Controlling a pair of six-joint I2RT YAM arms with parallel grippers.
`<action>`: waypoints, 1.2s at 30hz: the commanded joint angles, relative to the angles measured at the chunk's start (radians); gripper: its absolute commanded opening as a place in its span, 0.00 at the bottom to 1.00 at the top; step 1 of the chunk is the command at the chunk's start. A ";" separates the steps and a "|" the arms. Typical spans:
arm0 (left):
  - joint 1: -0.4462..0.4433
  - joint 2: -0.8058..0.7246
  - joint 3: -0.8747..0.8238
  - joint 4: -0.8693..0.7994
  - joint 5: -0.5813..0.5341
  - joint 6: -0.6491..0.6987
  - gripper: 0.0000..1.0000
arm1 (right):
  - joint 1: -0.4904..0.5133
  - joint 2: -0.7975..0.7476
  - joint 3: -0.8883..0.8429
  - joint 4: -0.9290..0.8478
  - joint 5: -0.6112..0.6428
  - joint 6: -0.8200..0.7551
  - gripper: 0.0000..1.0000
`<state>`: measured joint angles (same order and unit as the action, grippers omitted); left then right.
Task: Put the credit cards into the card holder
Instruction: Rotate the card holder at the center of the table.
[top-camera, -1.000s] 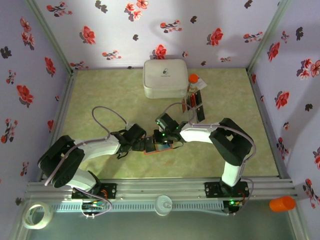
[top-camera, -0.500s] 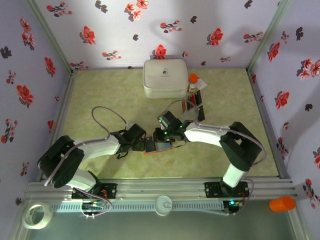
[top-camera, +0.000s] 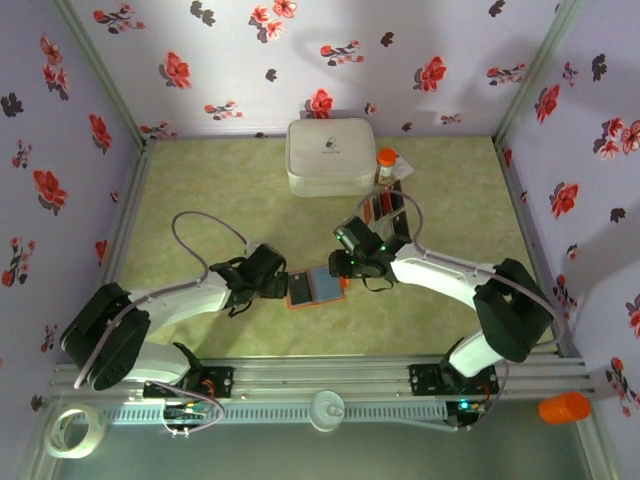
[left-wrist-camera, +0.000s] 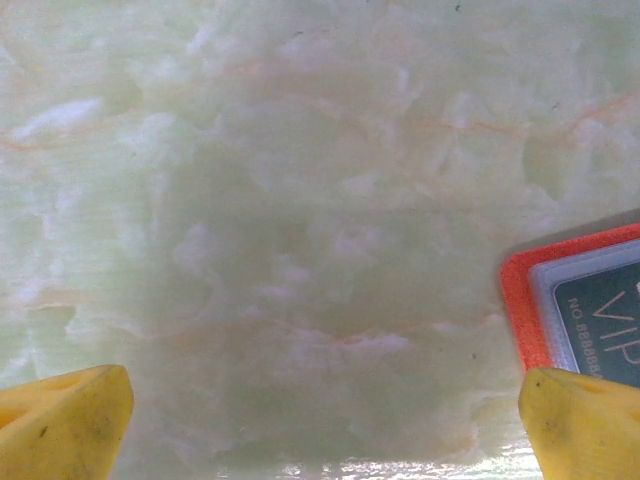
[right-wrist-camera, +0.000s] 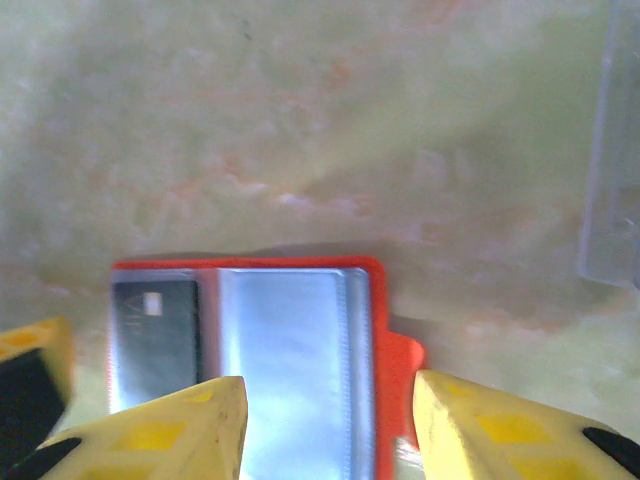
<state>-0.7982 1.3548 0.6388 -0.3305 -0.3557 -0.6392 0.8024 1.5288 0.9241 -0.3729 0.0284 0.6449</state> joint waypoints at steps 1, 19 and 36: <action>0.010 -0.034 0.020 -0.043 -0.013 0.025 1.00 | -0.011 0.038 -0.021 -0.003 0.037 -0.014 0.45; 0.011 -0.064 0.058 -0.041 0.047 0.003 1.00 | -0.035 -0.004 -0.123 0.062 -0.027 0.030 0.05; -0.047 -0.068 0.094 0.012 0.113 -0.071 1.00 | -0.034 0.011 -0.045 0.154 -0.164 0.075 0.03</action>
<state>-0.8230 1.2789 0.7067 -0.3416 -0.2565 -0.6758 0.7704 1.4864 0.8371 -0.2478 -0.0887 0.7151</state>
